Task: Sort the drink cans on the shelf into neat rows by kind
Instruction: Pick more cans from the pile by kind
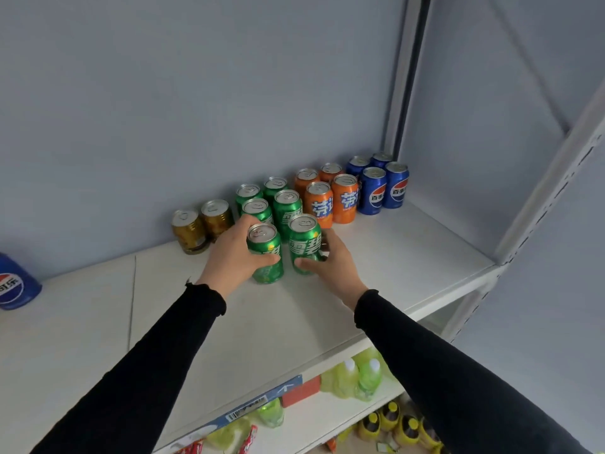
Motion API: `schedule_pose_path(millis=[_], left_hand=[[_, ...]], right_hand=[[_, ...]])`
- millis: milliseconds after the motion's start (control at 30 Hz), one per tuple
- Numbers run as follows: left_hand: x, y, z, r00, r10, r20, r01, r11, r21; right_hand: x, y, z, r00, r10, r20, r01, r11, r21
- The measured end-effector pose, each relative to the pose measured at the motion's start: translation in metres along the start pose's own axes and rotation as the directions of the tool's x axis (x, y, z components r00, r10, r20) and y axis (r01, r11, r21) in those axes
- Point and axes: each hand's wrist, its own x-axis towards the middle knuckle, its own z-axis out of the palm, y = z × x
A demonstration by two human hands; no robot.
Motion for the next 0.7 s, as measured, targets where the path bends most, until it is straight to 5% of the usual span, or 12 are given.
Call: schedule_pose_path(millis=[467,700], left_hand=[[0.018,-0.004,0.023,0.991,-0.016,-0.134,0.034,0.991,0.132],[0.001,0.011,0.033,0.969,-0.154,-0.195,0.168,0.984,0.055]], right_hand=[[0.039,0.018,0.000,0.993,-0.048,0.109,0.042,0.998,0.056],[0.034,0.023,-0.010,0.983,-0.103,0.155,0.102,0.995,0.013]])
